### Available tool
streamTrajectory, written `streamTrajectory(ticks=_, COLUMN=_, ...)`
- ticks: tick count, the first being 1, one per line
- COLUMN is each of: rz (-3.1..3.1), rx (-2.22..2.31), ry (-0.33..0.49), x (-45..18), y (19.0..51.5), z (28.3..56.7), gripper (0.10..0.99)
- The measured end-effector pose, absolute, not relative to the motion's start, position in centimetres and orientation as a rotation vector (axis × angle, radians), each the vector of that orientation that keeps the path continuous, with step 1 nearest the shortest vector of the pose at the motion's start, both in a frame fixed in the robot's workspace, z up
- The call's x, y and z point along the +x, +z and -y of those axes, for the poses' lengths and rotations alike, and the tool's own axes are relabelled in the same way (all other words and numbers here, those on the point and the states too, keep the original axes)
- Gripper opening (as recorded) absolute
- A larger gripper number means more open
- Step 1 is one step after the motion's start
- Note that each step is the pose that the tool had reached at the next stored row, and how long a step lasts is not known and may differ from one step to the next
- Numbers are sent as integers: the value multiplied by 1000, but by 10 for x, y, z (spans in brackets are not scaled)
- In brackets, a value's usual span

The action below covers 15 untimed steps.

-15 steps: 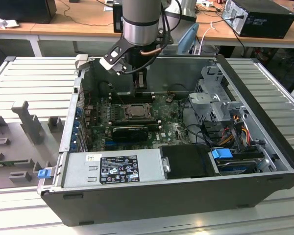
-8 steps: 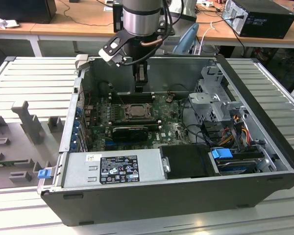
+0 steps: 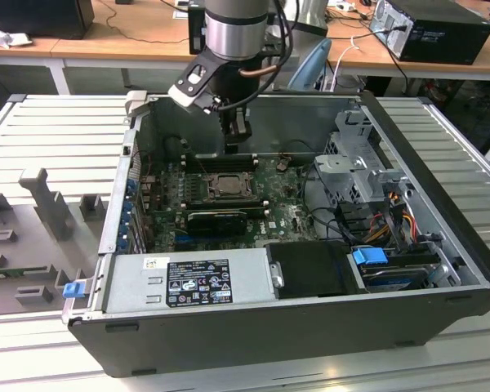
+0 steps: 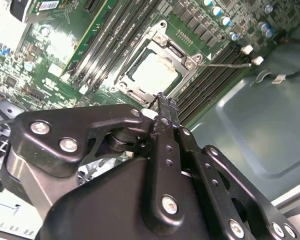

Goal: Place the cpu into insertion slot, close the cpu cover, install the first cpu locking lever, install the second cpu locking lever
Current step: 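Install the first cpu locking lever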

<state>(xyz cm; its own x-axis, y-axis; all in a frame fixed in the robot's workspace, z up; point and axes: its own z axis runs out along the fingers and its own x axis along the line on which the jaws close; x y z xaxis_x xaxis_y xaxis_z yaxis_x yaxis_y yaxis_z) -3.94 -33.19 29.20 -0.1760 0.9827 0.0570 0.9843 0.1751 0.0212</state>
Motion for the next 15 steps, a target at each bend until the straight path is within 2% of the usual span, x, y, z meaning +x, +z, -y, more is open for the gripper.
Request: streamTrajectory(ticks=15, rz=2568, rx=-1745, ry=-77, x=-39, y=292, z=332, gripper=106)
